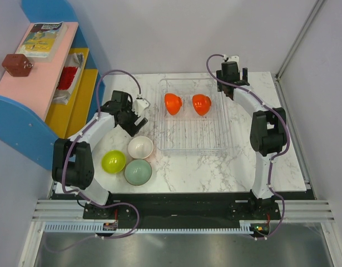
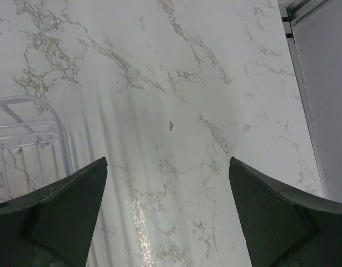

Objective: Load the bowls into the dish rack

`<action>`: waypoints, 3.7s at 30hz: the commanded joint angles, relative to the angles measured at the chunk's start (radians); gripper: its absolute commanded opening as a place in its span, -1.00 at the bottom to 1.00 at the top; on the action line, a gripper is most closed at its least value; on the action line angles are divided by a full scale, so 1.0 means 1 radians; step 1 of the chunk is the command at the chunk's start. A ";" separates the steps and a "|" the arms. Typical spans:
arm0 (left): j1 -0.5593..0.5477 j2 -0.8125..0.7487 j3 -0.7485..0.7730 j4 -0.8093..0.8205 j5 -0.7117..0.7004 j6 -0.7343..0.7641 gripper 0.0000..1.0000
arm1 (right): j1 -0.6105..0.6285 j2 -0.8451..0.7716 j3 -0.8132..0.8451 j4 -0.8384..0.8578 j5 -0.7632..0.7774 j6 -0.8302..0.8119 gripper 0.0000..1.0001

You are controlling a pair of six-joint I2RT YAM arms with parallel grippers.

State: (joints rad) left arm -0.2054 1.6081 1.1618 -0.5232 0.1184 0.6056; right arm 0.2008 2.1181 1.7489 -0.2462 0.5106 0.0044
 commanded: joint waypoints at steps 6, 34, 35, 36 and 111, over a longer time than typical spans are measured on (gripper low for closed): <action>-0.003 -0.060 -0.070 -0.040 0.151 0.157 0.99 | 0.002 -0.009 0.066 -0.033 -0.139 0.006 0.93; 0.034 0.167 0.024 -0.216 0.288 0.306 -0.70 | 0.000 -0.098 0.012 -0.059 -0.112 -0.023 0.94; 0.035 0.170 0.027 -0.218 0.288 0.304 -0.85 | 0.000 -0.095 0.021 -0.059 -0.104 -0.024 0.94; 0.035 0.171 0.030 -0.218 0.290 0.303 -0.96 | 0.000 -0.084 0.024 -0.059 -0.100 -0.024 0.94; 0.058 -0.050 0.194 -0.224 0.573 0.085 -0.96 | 0.032 0.033 0.156 -0.116 -0.170 0.129 0.95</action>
State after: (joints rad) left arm -0.1497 1.5963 1.3304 -0.7578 0.6327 0.7288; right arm 0.2535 2.2227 1.9217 -0.3714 0.1627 0.1242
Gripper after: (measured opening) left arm 0.075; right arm 0.966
